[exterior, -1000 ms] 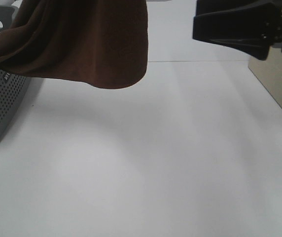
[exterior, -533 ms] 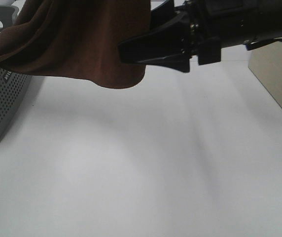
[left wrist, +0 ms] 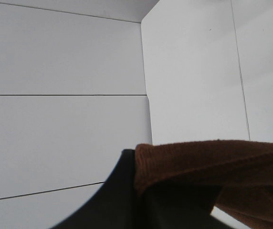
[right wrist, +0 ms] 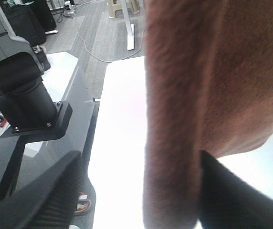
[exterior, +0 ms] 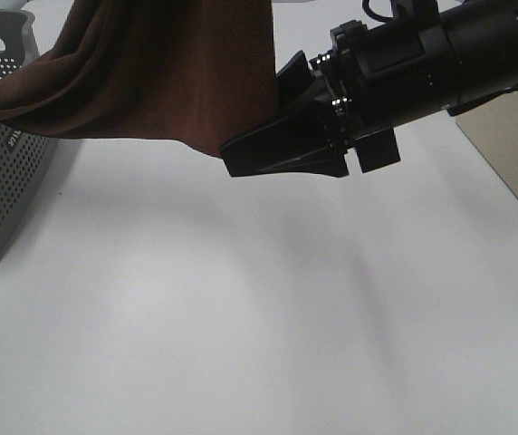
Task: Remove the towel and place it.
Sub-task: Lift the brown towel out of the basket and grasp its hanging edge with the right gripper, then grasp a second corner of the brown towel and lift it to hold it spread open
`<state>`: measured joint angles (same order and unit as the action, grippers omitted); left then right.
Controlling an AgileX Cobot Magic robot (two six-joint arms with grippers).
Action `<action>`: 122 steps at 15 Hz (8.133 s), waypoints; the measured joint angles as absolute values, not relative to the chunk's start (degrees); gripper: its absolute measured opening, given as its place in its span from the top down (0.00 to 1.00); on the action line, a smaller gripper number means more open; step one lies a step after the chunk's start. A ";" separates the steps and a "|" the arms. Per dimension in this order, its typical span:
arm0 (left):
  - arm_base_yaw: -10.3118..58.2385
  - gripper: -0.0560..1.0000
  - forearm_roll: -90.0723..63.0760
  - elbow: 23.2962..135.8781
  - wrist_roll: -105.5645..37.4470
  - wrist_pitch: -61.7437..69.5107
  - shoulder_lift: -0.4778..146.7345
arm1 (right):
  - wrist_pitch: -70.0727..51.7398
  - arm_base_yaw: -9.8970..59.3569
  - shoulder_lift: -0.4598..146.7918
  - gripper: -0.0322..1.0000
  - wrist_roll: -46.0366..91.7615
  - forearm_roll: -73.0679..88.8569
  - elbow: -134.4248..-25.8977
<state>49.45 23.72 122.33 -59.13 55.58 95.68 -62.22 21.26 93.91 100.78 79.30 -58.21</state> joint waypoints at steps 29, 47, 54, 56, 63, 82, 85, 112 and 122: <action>49.45 0.95 24.12 122.33 -43.72 61.71 96.43 | -64.97 21.26 93.85 0.96 30.94 38.79 -85.49; 49.45 0.95 28.88 122.33 -34.21 60.56 96.49 | -64.92 21.26 93.85 0.96 16.84 19.14 -93.33; 39.36 0.95 28.13 122.33 -21.54 43.60 97.86 | -58.50 21.26 93.85 0.96 11.34 0.80 -109.15; 36.27 0.95 25.50 122.33 -20.97 39.19 99.69 | -51.68 21.26 93.85 0.96 11.29 0.00 -110.58; 26.59 0.95 22.80 122.33 -18.62 14.95 111.21 | -24.29 21.26 101.59 0.96 11.17 -0.69 -113.73; 17.76 0.95 20.00 122.33 -7.96 -27.90 120.72 | -3.04 21.26 109.66 0.96 11.17 -2.23 -119.52; 17.76 0.95 19.94 122.33 -10.08 -29.68 120.72 | 1.43 21.26 109.72 0.96 11.17 -2.23 -119.52; 11.34 0.95 18.96 147.71 -12.43 -28.65 140.20 | 16.27 19.88 127.31 0.96 8.19 -1.78 -133.33; 11.12 0.95 30.37 152.58 -9.63 -25.32 140.37 | 19.25 18.45 127.83 0.96 1.89 -1.78 -133.33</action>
<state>11.12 30.37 152.58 -9.63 -25.32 140.37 19.25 18.45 127.83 1.89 -1.78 -133.33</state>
